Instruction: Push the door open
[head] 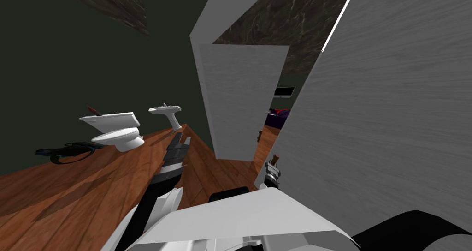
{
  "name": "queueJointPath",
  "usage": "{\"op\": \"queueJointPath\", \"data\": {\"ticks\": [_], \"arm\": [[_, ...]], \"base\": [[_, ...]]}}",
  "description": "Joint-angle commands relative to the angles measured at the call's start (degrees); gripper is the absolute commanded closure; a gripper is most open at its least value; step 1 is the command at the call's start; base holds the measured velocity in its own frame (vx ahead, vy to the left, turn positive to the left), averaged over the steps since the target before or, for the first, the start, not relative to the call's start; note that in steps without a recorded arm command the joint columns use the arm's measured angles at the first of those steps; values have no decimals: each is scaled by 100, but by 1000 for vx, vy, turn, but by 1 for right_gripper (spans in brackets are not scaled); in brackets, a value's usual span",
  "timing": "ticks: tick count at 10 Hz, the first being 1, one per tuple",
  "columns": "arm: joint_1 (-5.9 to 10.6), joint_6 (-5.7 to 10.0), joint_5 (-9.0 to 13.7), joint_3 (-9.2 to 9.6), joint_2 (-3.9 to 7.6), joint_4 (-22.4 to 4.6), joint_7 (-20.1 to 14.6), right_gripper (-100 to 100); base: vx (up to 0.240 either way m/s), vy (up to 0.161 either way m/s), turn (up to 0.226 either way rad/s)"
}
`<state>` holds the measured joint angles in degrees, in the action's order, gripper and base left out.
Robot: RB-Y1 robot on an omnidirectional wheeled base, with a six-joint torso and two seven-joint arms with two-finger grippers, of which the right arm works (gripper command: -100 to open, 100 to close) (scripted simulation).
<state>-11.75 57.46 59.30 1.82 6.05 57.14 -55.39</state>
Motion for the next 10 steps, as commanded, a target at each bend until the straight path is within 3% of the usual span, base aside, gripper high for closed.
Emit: {"op": "queueJointPath", "data": {"ticks": [1, 6, 10], "arm": [[-32, 51, 114, -178, 11, 79, 107, 100], [57, 206, 439, -631, -29, -36, 263, 100], [109, 294, 625, -889, -57, -101, 352, 100]], "base": [[163, -100, 35], [131, -106, 32], [109, -95, 22]]}}
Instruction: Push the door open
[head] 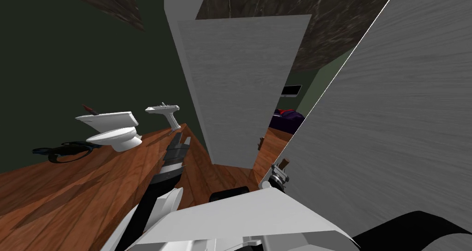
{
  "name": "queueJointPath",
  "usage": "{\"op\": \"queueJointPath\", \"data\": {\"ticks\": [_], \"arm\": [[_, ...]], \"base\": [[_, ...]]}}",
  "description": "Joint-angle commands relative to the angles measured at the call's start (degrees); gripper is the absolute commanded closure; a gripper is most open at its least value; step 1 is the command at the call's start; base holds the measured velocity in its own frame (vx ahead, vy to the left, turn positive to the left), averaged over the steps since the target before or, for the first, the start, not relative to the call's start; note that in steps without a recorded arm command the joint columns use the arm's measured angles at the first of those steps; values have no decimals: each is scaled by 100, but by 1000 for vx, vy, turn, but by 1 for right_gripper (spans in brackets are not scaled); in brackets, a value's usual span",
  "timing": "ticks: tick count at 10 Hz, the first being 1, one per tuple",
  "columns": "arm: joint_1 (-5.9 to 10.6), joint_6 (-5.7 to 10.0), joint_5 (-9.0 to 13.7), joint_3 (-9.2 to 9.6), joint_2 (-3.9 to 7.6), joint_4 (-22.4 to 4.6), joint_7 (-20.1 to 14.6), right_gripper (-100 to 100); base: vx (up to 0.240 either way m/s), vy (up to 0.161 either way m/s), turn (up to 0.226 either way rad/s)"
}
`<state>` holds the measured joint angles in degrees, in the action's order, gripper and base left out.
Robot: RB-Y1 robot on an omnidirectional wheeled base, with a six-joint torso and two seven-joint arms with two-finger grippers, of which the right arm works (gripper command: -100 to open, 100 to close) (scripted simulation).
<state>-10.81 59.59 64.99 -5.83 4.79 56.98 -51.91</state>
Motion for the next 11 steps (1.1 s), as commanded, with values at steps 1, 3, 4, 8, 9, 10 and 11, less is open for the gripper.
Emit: {"op": "queueJointPath", "data": {"ticks": [1, 3, 4, 8, 9, 10, 11], "arm": [[28, 103, 101, -187, 61, -101, 25, 100], [53, 143, 187, -307, 45, -131, 67, 100], [64, 163, 228, -363, 37, -146, 86, 100], [127, 260, 434, -647, -10, -217, 186, 100], [144, 284, 486, -718, -25, -235, 211, 100], [164, 308, 536, -787, -42, -251, 236, 100], [171, 285, 491, -709, -59, -301, 177, 100]], "base": [[89, -85, 16], [98, -68, 17], [108, -68, -4], [123, -89, 16], [152, -107, 10], [191, -87, -9], [86, -43, -19]]}}
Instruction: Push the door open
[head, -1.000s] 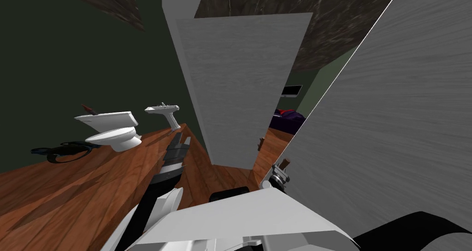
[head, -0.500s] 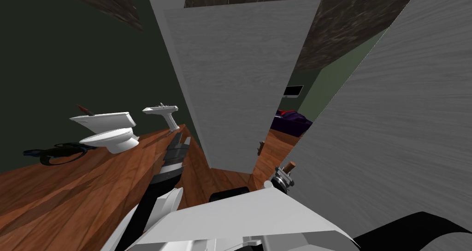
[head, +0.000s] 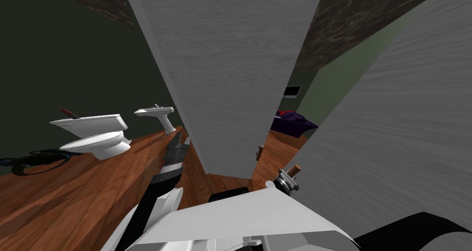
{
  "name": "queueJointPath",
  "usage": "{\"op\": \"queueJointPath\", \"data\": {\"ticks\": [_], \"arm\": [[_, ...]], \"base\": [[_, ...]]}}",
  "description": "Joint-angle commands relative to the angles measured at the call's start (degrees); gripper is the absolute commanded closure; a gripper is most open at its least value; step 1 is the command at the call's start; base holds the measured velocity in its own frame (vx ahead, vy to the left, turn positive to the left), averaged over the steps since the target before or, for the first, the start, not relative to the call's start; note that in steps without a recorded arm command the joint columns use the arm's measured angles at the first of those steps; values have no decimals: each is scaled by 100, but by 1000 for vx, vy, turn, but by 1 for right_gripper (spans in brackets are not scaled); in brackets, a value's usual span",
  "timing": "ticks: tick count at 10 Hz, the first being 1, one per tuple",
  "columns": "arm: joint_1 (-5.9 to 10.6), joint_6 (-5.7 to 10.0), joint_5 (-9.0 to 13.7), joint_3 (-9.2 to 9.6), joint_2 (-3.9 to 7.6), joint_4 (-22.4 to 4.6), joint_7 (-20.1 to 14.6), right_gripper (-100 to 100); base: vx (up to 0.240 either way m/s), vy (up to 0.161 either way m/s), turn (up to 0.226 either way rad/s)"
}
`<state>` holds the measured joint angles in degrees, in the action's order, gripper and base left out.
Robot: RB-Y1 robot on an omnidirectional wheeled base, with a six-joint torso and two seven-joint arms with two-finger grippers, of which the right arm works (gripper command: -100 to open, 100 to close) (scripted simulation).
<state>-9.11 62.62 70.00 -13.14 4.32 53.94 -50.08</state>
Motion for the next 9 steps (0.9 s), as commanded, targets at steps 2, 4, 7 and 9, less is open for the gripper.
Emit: {"op": "queueJointPath", "data": {"ticks": [2, 4, 7, 9], "arm": [[4, 170, 184, -239, 54, -87, 80, 100], [15, 274, 297, -382, 75, -139, 129, 100], [40, 435, 471, -600, 95, -217, 206, 100], [40, 435, 471, -600, 95, -217, 206, 100]], "base": [[-32, -154, 161], [-41, -156, 145], [-25, -128, 94], [-23, -64, 6]]}}
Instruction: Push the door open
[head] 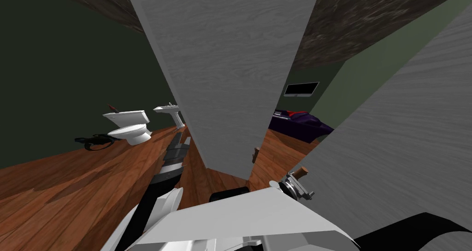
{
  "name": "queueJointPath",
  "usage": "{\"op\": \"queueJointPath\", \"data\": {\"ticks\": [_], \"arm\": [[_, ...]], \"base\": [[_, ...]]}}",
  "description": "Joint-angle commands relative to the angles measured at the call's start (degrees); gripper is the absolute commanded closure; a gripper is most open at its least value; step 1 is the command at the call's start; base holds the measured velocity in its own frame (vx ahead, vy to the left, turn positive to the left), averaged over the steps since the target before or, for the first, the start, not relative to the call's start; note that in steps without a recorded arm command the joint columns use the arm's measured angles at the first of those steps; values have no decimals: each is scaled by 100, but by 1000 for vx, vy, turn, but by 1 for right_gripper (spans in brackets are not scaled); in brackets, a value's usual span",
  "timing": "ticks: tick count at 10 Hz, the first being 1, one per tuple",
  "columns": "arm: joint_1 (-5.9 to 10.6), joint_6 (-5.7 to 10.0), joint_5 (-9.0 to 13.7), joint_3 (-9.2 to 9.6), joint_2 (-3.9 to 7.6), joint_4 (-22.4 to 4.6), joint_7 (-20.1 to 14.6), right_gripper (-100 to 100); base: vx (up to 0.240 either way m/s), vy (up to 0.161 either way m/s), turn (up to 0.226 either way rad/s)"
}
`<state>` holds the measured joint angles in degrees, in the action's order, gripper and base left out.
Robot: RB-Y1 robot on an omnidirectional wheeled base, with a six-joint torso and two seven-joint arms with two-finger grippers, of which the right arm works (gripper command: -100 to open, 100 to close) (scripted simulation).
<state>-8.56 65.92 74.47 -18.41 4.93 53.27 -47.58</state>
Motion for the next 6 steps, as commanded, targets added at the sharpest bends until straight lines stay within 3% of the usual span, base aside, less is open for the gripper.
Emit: {"op": "queueJointPath", "data": {"ticks": [1, 6], "arm": [[-6, 148, 69, -130, 37, -170, -24, 100], [50, 360, 298, -409, 37, -266, 77, 100]], "base": [[-7, -26, 55], [-13, -82, 96]]}}
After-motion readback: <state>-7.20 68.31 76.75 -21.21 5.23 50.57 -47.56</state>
